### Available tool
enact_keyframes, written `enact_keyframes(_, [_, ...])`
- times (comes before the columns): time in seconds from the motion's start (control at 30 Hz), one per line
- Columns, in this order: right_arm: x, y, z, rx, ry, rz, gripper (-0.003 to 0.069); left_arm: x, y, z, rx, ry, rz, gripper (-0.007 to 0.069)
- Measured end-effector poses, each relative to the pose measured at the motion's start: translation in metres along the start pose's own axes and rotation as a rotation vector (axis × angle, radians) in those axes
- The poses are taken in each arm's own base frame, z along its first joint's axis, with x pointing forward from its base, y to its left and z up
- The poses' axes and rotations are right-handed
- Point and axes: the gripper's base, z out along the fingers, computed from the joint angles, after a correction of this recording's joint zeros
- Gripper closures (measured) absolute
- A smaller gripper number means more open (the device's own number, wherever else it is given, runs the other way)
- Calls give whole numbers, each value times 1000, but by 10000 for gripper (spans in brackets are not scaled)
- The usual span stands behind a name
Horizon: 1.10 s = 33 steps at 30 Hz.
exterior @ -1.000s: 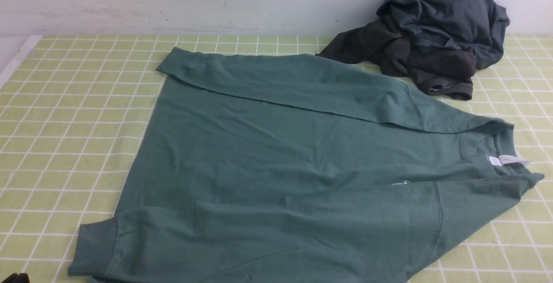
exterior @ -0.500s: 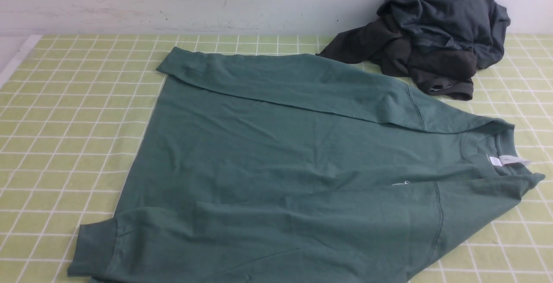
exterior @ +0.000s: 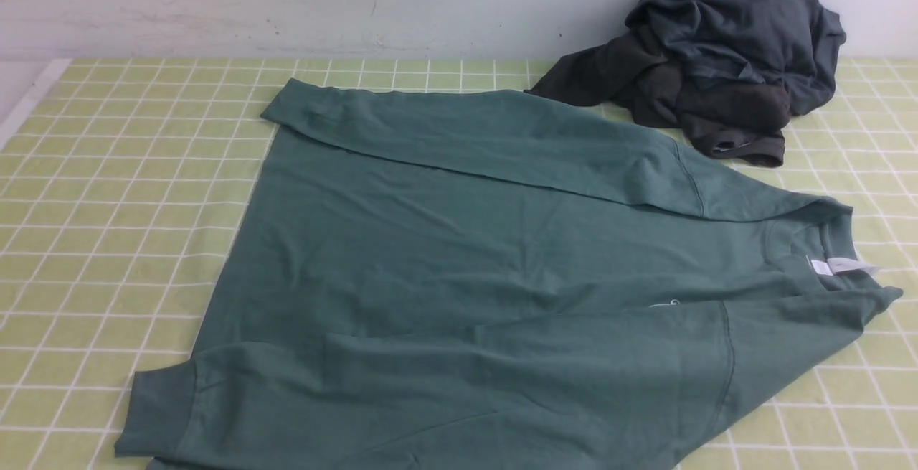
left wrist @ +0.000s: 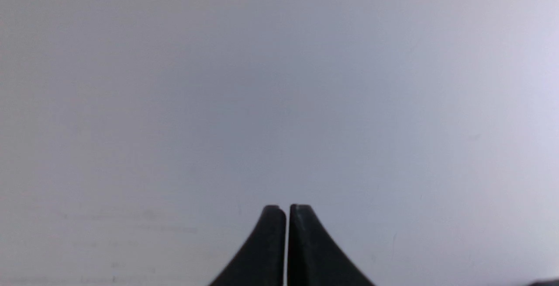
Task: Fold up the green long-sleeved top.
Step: Use the left arm to clamp the cuff closest to it
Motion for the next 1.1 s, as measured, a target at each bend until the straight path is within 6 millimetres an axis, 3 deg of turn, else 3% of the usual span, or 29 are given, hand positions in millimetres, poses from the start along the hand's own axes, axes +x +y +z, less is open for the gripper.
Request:
enact_keyframes(0.07, [10, 0, 19, 2, 185, -18, 673, 16, 3, 28, -29, 201, 0, 624])
enact_keyframes(0.13, [48, -1, 41, 2, 505, -28, 673, 49, 7, 49, -75, 511, -9, 624])
enact_keyframes(0.23, [104, 0, 46, 0, 952, 11, 673, 98, 11, 59, -120, 906, -45, 624])
enact_keyframes(0.33, [139, 2, 45, -29, 1213, 29, 673, 137, 13, 66, -126, 1177, -35, 613])
enact_keyframes(0.43, [163, 7, 52, -62, 1317, 89, 673, 172, 16, 77, -134, 1353, -25, 561])
enact_keyframes(0.57, [173, 17, 63, -148, 1349, 184, 673, 205, 25, 97, -171, 1485, -48, 432])
enact_keyframes(0.67, [172, 26, 67, -261, 1339, 226, 673, 220, 35, 110, -206, 1527, -64, 317])
enact_keyframes(0.8, [168, 35, 67, -390, 1306, 241, 673, 236, 46, 118, -237, 1557, -77, 258])
enact_keyframes(0.93, [166, 40, 68, -467, 1274, 245, 673, 256, 50, 120, -252, 1604, -86, 301])
enact_keyframes(1.0, [165, 42, 68, -481, 1262, 254, 673, 268, 51, 118, -259, 1643, -102, 370])
enact_keyframes(1.1, [165, 42, 69, -484, 1260, 254, 673, 269, 50, 122, -258, 1637, -126, 482])
